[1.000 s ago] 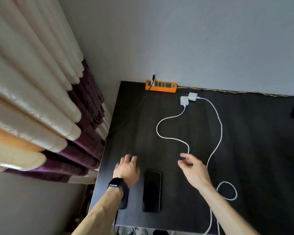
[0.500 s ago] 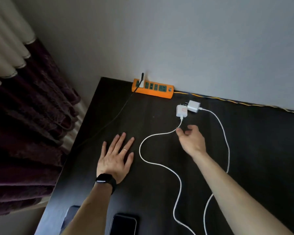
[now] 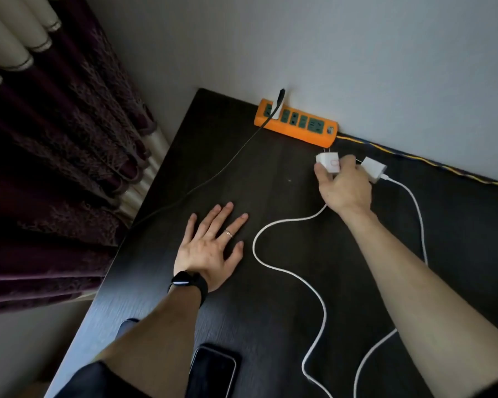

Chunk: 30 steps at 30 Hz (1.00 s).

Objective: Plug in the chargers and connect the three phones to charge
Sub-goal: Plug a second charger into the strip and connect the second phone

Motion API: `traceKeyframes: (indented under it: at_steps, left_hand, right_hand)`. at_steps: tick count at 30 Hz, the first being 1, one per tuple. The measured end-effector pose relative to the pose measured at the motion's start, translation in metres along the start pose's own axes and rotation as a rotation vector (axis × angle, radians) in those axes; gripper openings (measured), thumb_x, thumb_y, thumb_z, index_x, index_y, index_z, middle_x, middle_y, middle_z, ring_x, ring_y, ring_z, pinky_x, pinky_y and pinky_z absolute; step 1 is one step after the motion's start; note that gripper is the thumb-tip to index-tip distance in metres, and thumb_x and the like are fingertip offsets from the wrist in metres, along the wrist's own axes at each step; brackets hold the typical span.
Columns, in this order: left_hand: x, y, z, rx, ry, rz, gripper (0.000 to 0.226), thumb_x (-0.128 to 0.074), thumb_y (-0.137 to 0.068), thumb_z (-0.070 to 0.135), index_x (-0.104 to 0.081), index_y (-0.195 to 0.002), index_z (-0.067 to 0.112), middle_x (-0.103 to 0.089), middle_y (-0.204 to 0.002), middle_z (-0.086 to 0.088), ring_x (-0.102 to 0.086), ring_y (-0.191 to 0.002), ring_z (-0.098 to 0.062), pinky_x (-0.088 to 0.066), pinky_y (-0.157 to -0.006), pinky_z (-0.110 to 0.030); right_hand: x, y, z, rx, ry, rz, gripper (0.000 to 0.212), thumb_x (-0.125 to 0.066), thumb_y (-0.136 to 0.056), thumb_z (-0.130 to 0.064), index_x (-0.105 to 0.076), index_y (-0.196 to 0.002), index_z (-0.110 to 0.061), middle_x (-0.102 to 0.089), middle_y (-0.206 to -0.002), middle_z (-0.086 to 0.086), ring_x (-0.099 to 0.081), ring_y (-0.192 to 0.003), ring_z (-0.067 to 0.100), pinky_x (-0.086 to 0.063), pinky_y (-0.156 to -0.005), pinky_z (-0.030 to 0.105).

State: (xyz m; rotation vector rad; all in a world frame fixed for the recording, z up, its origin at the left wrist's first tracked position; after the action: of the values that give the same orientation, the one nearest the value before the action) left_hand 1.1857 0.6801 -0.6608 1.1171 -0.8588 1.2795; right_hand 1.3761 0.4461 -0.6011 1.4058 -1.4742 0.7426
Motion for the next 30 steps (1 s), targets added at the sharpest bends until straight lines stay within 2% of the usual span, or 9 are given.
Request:
traceKeyframes:
  at_steps: [3,8,10,16,22,27,30]
  left_hand:
    - [0.001,-0.002,0.001,0.004,0.012,0.002,0.06,-0.021,-0.096,0.062,0.002,-0.151,0.058,0.005,-0.165,0.023,0.011,-0.15,0.0,0.006,-0.124,-0.043]
    - [0.004,-0.004,0.001,-0.005,0.027,-0.007,0.06,-0.022,-0.097,0.061,0.002,-0.151,0.057,0.006,-0.165,0.022,0.011,-0.151,-0.002,0.009,-0.123,-0.043]
    - [0.004,-0.003,0.001,-0.008,0.031,-0.005,0.06,-0.024,-0.097,0.06,0.001,-0.152,0.056,0.004,-0.166,0.021,0.007,-0.152,-0.004,0.006,-0.124,-0.045]
    - [0.004,-0.002,0.0,0.0,0.042,-0.001,0.06,-0.024,-0.097,0.06,-0.001,-0.152,0.056,0.004,-0.166,0.021,0.006,-0.152,-0.004,0.003,-0.124,-0.046]
    - [0.006,-0.005,0.0,0.004,0.049,0.01,0.06,-0.025,-0.097,0.06,-0.005,-0.153,0.055,0.003,-0.165,0.022,0.004,-0.152,-0.004,0.008,-0.123,-0.044]
    - [0.005,-0.003,-0.001,0.006,0.044,0.033,0.059,-0.029,-0.097,0.059,-0.012,-0.153,0.053,-0.003,-0.166,0.02,-0.001,-0.152,-0.004,0.004,-0.123,-0.044]
    - [0.003,-0.003,-0.001,0.009,0.037,0.034,0.059,-0.028,-0.097,0.059,-0.011,-0.153,0.053,-0.003,-0.166,0.02,-0.001,-0.153,-0.005,0.003,-0.123,-0.045]
  right_hand:
    - [0.015,-0.022,-0.027,0.187,-0.074,0.009,0.048,-0.052,-0.097,-0.047,-0.047,-0.131,-0.013,-0.065,-0.115,0.017,-0.06,-0.106,0.039,-0.044,-0.079,0.04]
    - [0.029,-0.06,-0.067,0.362,0.092,-0.053,0.048,-0.056,-0.099,-0.035,-0.048,-0.139,-0.01,-0.053,-0.135,0.02,-0.052,-0.121,0.042,-0.042,-0.099,0.044]
    - [0.03,-0.067,-0.074,0.398,0.177,-0.057,0.05,-0.057,-0.099,-0.034,-0.047,-0.142,-0.011,-0.049,-0.138,0.02,-0.051,-0.122,0.044,-0.042,-0.102,0.047]
    - [0.031,-0.075,-0.087,0.45,0.304,-0.051,0.053,-0.068,-0.093,-0.028,-0.045,-0.133,-0.001,-0.052,-0.134,0.023,-0.053,-0.117,0.045,-0.047,-0.093,0.05]
    - [0.036,-0.089,-0.109,0.472,0.47,-0.08,0.057,-0.074,-0.089,-0.027,-0.052,-0.134,-0.001,-0.053,-0.13,0.028,-0.051,-0.12,0.044,-0.045,-0.096,0.046]
    - [0.035,-0.093,-0.136,0.517,0.661,-0.097,0.046,-0.071,-0.091,-0.024,-0.06,-0.124,0.004,-0.053,-0.123,0.029,-0.052,-0.117,0.045,-0.046,-0.095,0.046]
    - [0.023,-0.093,-0.147,0.553,0.701,-0.082,0.037,-0.069,-0.091,-0.009,-0.06,-0.122,0.011,-0.053,-0.123,0.03,-0.053,-0.116,0.047,-0.045,-0.096,0.046]
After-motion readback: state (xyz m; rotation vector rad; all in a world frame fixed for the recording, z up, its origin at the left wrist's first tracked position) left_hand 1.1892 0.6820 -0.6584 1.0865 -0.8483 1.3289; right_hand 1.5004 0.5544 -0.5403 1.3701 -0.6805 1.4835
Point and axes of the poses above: each hand's wrist, its own y-axis away from the middle knuckle, its own x-axis out of the back of the hand, z = x × y, the point moved 2 cm from there along -y, towards the middle knuckle
